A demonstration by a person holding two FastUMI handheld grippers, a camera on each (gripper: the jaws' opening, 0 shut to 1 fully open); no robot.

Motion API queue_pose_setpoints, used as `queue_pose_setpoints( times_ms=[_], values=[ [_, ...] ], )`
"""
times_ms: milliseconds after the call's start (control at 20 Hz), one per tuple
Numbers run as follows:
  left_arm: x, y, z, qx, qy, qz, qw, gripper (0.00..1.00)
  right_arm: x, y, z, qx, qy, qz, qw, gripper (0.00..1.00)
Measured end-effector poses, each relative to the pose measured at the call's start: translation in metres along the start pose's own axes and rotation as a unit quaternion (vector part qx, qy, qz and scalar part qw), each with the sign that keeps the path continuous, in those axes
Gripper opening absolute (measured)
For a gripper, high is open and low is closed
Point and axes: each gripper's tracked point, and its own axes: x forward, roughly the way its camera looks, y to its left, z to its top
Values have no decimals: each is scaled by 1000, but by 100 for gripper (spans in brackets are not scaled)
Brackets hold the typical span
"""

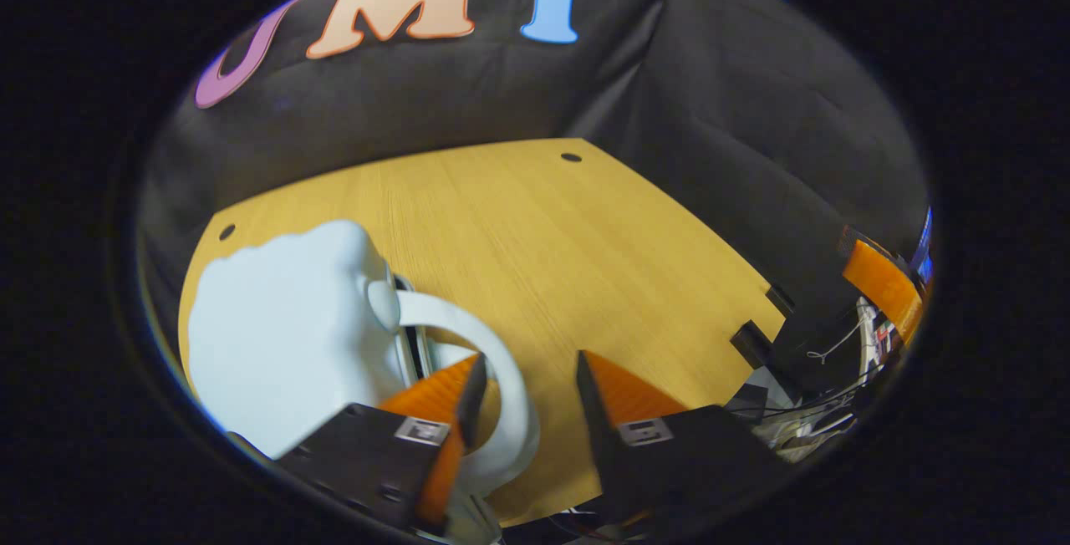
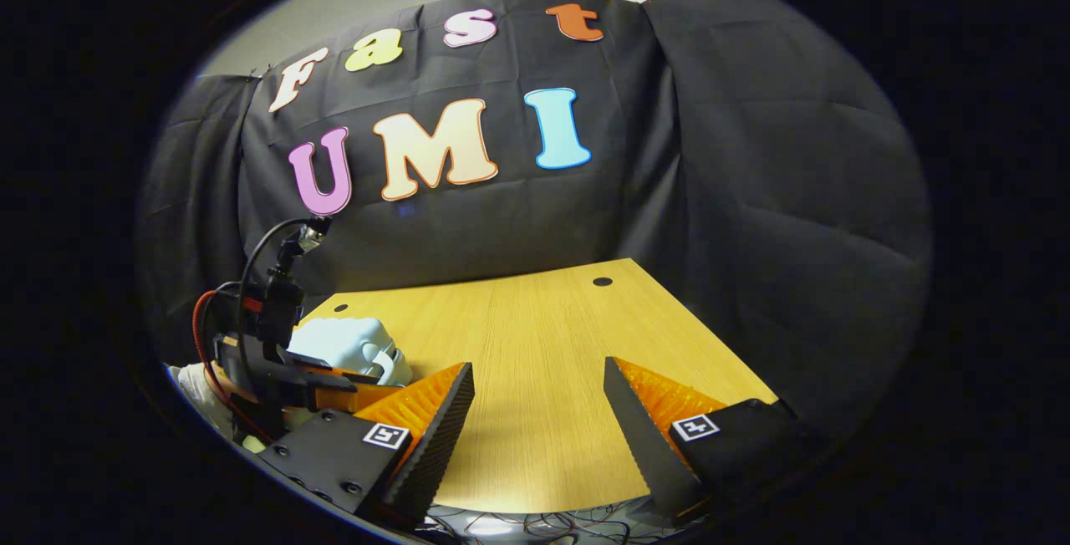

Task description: First open the suitcase, pack the skin care products into it, and then close the suitcase.

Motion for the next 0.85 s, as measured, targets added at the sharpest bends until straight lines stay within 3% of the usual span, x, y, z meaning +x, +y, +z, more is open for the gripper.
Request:
queue_pose_setpoints(
  times_ms=[100,250,350,400,550,650,850],
  values=[
    [-21,-2,43,17,-65,11,998,100,2,10,22,-7,-27,11,1000,98],
    [-64,7,110,29,-164,50,985,98,6,31,63,1,-71,34,997,98],
    [-89,18,142,37,-223,85,970,98,5,46,94,3,-106,48,993,93],
    [-104,26,158,40,-246,102,963,98,5,53,110,1,-123,54,991,98],
    [-149,54,186,41,-309,151,938,97,-3,76,154,-13,-180,71,981,98],
    [-163,60,193,34,-319,156,934,99,-9,90,176,-26,-216,76,973,94],
    [-178,81,199,27,-329,172,928,97,-11,114,195,-49,-250,82,963,97]
  ],
)
